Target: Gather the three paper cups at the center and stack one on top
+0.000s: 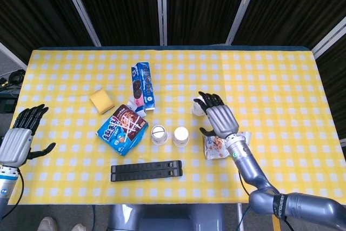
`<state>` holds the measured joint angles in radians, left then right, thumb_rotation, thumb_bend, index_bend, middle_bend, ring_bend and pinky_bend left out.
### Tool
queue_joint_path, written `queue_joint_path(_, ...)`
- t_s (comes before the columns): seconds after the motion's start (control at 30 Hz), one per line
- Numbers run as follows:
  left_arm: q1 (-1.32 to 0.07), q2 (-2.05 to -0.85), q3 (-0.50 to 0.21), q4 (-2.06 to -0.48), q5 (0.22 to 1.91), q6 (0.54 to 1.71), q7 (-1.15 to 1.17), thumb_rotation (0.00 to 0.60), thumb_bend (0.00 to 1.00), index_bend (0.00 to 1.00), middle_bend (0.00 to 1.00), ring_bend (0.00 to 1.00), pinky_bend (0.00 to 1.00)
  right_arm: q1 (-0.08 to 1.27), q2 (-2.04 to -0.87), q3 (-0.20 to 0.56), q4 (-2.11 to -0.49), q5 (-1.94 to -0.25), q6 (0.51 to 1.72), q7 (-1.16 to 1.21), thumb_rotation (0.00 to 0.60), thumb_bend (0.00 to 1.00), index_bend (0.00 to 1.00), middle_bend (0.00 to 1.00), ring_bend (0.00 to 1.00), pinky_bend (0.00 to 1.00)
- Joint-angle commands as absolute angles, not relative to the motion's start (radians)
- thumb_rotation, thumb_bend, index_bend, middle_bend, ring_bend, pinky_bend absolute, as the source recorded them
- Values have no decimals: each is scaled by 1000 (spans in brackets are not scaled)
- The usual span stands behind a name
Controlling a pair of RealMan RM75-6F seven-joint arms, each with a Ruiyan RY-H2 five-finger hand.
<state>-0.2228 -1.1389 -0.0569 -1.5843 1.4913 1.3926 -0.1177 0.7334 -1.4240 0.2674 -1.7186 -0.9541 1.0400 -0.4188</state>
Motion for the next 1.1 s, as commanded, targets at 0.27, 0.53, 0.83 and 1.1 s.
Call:
queue_joint_path(0.27, -221, -1148, -60, -1582, 1486, 1396, -83, 600, 250, 0, 0, 0, 0, 802, -1439, 289, -1498, -766, 915, -450, 600, 183, 134, 0, 0, 0)
queue_joint_path(0.53, -221, -1150, -62, -1588, 1481, 1395, -57, 600, 250, 0, 0, 0, 0, 831, -1491, 284, -1391, -744, 838, -399, 600, 306, 134, 0, 0, 0)
queue_joint_path(0.83, -220, -1150, -58, -1596, 1489, 1396, -46, 600, 250, 0, 0, 0, 0, 858, -1544, 285, -1309, -770, 810, -353, 600, 372, 204, 0, 0, 0)
queue_joint_path(1.1, -221, -1147, -58, -1595, 1488, 1391, -49, 600, 250, 0, 0, 0, 0, 873, -1566, 284, -1270, -788, 781, -320, 600, 372, 155, 0, 0, 0)
